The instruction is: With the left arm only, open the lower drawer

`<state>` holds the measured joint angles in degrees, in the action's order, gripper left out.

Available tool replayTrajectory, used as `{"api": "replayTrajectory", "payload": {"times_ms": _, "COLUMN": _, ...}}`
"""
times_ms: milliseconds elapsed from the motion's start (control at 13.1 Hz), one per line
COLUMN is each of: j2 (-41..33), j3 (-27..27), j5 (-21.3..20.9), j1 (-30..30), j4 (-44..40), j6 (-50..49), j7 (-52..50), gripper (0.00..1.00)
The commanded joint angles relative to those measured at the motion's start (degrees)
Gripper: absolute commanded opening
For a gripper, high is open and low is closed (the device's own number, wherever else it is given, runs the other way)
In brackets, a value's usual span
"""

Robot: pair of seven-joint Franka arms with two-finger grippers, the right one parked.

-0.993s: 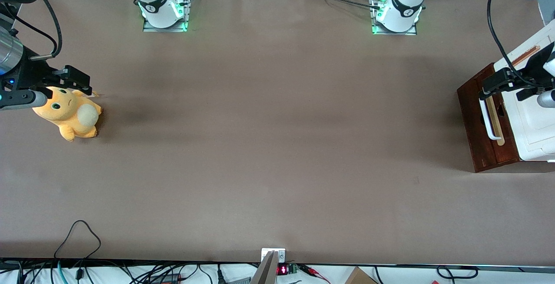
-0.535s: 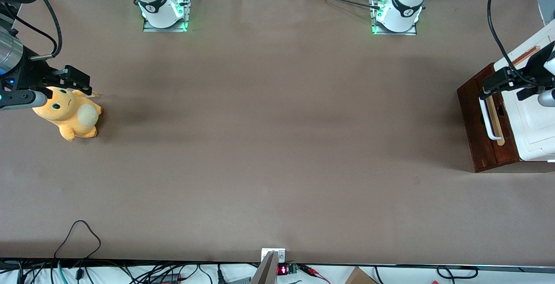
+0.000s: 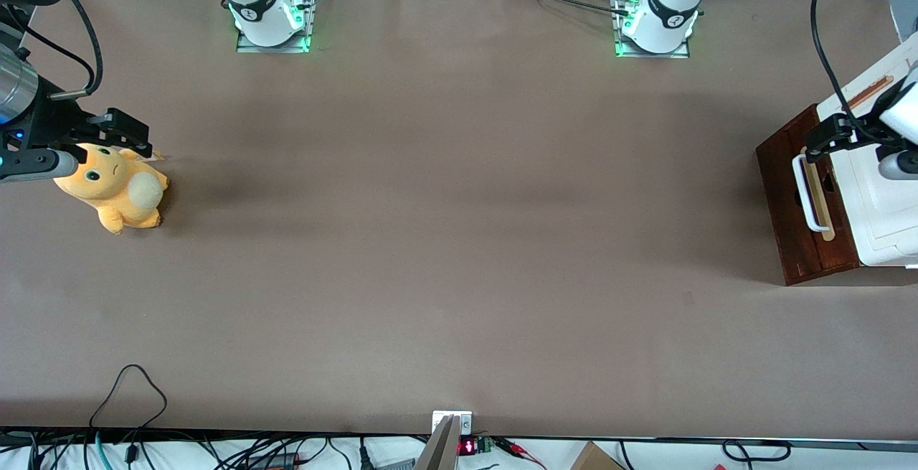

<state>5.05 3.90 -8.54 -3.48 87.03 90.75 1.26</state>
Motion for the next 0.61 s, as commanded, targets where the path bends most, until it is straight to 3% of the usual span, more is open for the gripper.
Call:
{"api": "replayTrajectory", "payload": {"times_ms": 0, "j2": 0.58, "j3": 0.31, "j5": -3.67, "j1": 0.41, "j4": -0.46, "j6": -1.8, "j7": -0.47, "gripper": 1.0}}
{"api": "replayTrajectory", "payload": {"times_ms": 382, "j2": 3.3, "j3": 0.58, "j5": -6.05, "j1": 1.63, "j4": -0.02, "j6": -1.98, "j7": -3.26, "gripper": 1.0}}
{"api": "replayTrajectory", "payload": {"times_ms": 535, "j2": 5.49, "j3": 0.67, "j5": -9.37, "j1": 3.65, "j4": -0.02, "j6": -3.46, "j7": -7.04, "gripper": 1.0}}
